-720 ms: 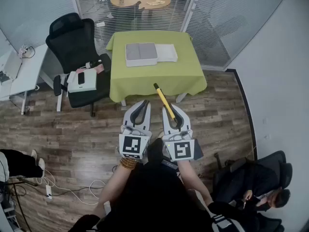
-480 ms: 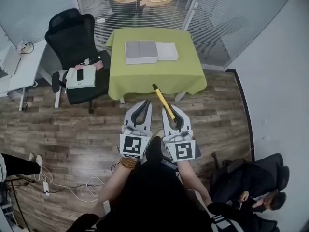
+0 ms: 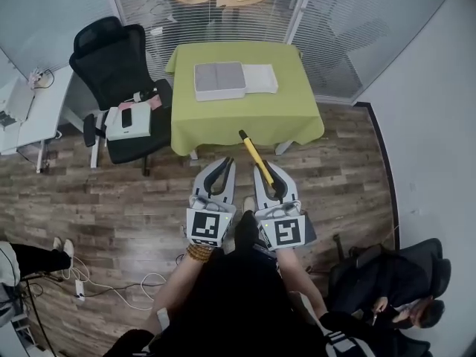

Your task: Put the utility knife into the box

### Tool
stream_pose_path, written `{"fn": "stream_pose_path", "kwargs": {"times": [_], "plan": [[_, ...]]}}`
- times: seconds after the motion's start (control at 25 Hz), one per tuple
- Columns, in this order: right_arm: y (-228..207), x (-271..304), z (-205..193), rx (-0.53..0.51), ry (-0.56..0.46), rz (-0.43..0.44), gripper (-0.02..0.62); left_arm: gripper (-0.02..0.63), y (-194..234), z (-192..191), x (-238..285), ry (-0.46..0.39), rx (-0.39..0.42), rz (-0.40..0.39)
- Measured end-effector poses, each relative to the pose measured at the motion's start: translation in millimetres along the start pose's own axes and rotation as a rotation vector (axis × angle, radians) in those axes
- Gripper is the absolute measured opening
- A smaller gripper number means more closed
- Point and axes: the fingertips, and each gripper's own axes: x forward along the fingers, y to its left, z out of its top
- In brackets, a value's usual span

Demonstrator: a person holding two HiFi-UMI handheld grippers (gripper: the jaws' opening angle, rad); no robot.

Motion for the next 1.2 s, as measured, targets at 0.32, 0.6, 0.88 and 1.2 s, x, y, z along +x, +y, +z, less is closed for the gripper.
{"fn": "stream_pose_path", "kwargs": {"times": [0.32, 0.6, 0.88, 1.2], "plan": [[-30.3, 17.8, -4.3, 0.012, 0.009, -0.017, 0.051, 0.029, -1.7, -8.6, 32.7, 0.025, -0.006, -0.015], [-68.3, 28.3, -16.9, 0.007, 0.026, -0.036, 0.051, 0.029, -5.9, -17.5, 61.4, 0.041, -0.019, -0.011], [-94.8, 48.1, -29.0, 0.009, 0.052, -0.025, 0.051, 0.029, -2.2, -26.8, 88.2, 0.068, -0.025, 0.008], [-124.7, 77.4, -38.5, 0.026, 0.040, -0.022, 0.051, 0.029, 8.2, -47.0, 122.4, 0.113, -0.032, 0.024]]}}
